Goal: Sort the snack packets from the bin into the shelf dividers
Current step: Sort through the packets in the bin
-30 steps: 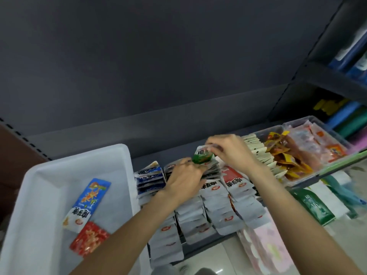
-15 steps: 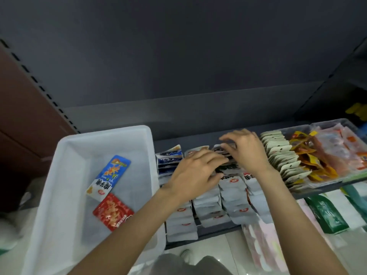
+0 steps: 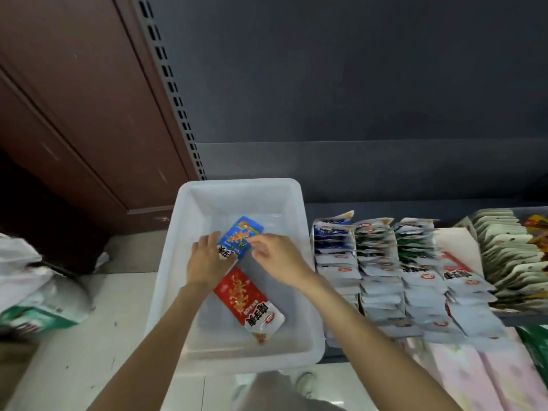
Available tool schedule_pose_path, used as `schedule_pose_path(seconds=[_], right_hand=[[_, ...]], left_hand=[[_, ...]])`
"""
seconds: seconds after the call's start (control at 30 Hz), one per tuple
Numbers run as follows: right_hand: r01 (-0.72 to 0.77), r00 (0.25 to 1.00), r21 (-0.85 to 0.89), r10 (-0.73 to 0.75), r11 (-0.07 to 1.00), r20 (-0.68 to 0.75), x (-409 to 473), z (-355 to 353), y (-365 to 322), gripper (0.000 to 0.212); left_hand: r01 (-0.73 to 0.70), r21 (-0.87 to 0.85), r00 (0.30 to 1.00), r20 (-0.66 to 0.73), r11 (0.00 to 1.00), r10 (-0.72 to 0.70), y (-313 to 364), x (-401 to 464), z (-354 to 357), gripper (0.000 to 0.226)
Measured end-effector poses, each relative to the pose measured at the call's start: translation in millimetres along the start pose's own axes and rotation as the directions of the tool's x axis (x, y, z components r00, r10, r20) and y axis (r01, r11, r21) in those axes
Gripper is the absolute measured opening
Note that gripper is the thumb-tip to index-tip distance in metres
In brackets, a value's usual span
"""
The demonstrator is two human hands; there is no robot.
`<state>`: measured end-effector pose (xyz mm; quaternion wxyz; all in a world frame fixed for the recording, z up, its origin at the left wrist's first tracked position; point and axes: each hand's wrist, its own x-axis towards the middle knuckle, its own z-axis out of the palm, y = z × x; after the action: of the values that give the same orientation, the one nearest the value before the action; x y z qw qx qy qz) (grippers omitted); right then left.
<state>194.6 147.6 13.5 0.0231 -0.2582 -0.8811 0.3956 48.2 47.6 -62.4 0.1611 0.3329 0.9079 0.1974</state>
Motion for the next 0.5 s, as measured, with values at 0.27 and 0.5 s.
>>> schedule_pose_path(seconds=[0.27,0.5], right_hand=[[-0.153,0.981,-0.325,0.183,0.933,0.065,57.8,72.5,4.7,0.057],[-0.23,0.957,0.185,0.257,0.955,-0.137,51.6,82.1,18.8,0.042]], left_hand=[[-0.011,0.065,0.987,0.162,0.998,0.0,-3.9,24.6,6.8,0.063],[0.08,-0.309,0.996,0.066,0.948,-0.063,-9.6,18.7,-5.8,0.02]])
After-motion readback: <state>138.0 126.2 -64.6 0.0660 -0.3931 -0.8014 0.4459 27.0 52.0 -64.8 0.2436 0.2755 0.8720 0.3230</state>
